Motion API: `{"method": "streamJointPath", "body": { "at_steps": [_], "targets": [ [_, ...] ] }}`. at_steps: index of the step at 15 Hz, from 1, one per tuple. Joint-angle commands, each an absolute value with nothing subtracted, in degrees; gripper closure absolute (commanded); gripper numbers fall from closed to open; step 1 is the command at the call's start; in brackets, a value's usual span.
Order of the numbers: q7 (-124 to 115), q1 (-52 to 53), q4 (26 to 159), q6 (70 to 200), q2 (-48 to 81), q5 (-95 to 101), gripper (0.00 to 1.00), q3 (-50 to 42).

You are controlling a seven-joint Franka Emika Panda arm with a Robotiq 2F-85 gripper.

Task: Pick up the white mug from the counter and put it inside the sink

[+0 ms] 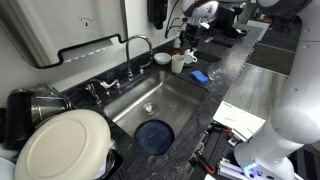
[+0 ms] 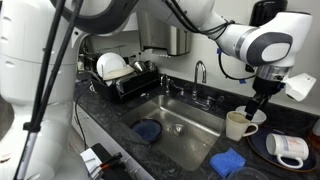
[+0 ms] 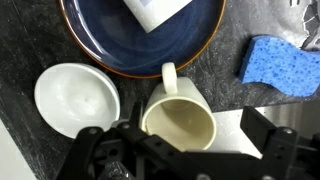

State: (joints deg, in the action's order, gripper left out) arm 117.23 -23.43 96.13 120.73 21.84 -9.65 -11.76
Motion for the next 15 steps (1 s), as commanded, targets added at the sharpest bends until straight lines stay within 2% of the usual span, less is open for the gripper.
{"method": "streamJointPath", "body": {
  "at_steps": [1,15],
  "targets": [
    [117.83,-24.33,95.45,125.35,24.34,-9.99,0.0,-10.71],
    [118.46,-26.31,95.33,126.94,28.83,-10.48,0.0,-8.53]
  ]
}}
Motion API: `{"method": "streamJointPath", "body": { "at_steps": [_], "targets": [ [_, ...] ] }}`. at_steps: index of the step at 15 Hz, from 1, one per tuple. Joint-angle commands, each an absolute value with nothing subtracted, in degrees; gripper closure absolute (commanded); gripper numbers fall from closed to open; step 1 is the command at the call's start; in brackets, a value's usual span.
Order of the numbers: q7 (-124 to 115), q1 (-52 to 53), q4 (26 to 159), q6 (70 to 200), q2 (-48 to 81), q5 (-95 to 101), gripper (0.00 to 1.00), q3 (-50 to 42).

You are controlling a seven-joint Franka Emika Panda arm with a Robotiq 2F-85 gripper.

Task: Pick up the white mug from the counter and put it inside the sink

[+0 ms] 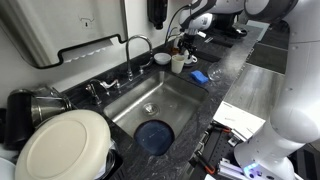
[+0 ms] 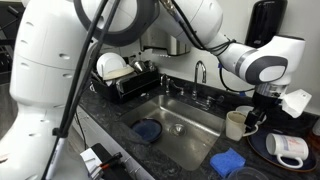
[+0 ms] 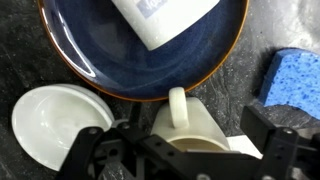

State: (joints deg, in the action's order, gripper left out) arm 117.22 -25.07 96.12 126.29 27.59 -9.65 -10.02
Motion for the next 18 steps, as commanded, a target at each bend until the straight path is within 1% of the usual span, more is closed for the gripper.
{"method": "streamJointPath", "body": {
  "at_steps": [1,3,4,5,6,7,8,11,15,16,18],
  "targets": [
    [118.36,-26.28,95.17,126.79,29.18,-10.34,0.0,-8.38],
    [117.99,-26.14,94.78,126.57,29.77,-10.06,0.0,-8.2],
    [117.72,-26.08,94.61,126.66,30.07,-9.99,0.25,-8.15],
    [117.38,-26.01,94.36,126.54,30.37,-9.83,0.28,-8.17],
    [117.1,-26.01,94.15,126.41,30.63,-9.79,0.34,-8.17],
    [116.99,-26.04,94.06,126.4,30.8,-9.73,0.43,-8.2],
    [116.92,-26.06,93.99,126.35,30.89,-9.71,0.48,-8.2],
    [116.74,-26.11,93.76,126.33,31.04,-9.68,0.71,-8.21],
    [116.55,-26.23,93.28,126.24,31.26,-9.54,0.97,-8.26],
    [116.44,-26.25,93.19,125.99,31.29,-9.43,1.0,-8.29],
    [115.96,-26.18,93.34,125.88,31.11,-9.28,0.96,-8.37]
  ]
}}
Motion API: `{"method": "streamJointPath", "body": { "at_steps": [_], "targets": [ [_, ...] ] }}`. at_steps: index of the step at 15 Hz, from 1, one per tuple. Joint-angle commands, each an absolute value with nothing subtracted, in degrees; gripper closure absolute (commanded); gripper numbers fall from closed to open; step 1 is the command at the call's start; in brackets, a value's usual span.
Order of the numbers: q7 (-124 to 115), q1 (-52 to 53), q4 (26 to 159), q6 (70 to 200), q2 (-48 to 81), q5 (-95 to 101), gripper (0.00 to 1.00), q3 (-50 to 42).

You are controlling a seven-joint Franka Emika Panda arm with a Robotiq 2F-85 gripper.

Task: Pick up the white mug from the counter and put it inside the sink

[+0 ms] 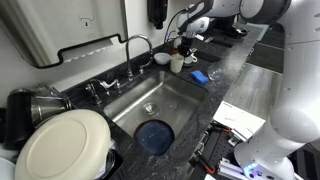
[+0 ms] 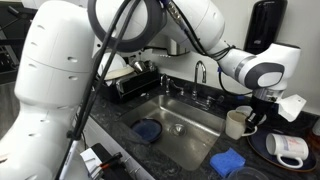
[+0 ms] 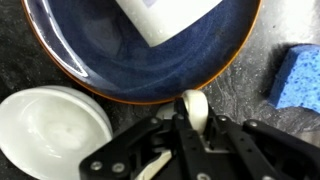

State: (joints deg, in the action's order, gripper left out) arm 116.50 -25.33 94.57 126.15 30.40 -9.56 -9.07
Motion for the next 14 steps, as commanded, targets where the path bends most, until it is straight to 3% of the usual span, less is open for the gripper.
{"method": "streamJointPath", "body": {
  "at_steps": [1,14],
  "targets": [
    [115.91,-26.18,93.54,125.78,30.87,-9.27,0.96,-8.35],
    [117.07,-23.9,104.71,121.04,16.32,-6.37,0.96,-8.99]
  ]
}}
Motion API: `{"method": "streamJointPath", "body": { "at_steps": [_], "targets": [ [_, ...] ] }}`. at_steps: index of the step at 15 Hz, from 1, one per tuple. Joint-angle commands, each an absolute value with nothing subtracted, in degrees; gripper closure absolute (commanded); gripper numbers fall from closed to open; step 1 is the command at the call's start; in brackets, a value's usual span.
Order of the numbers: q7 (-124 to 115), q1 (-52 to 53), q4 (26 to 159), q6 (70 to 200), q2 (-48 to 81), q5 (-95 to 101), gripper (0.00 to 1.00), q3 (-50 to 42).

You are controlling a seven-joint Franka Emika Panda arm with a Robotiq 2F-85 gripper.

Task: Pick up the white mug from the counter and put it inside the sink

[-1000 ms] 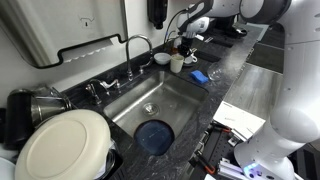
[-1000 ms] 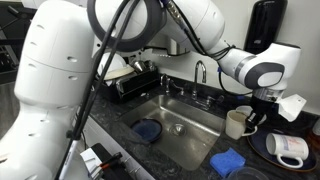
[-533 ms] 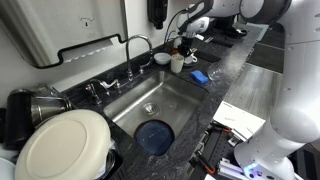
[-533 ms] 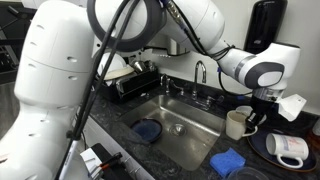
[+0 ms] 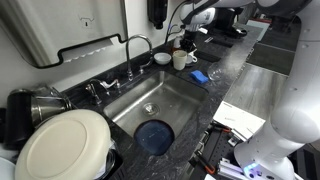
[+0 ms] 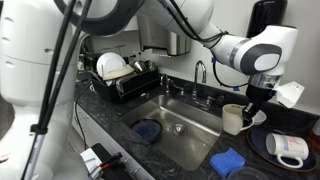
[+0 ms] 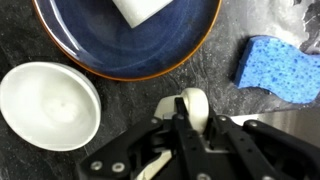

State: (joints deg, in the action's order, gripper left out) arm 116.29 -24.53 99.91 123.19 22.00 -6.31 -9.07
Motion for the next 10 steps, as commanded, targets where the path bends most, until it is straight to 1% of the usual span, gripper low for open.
{"method": "streamJointPath", "body": {
  "at_steps": [1,5,10],
  "targets": [
    [116.9,-23.53,105.7,119.95,15.24,-6.62,0.96,-9.02],
    [112.03,-21.43,108.94,115.64,12.58,-7.09,0.96,-9.53],
    [104.84,-19.02,113.69,117.86,10.89,-7.97,0.96,-9.36]
  ]
}}
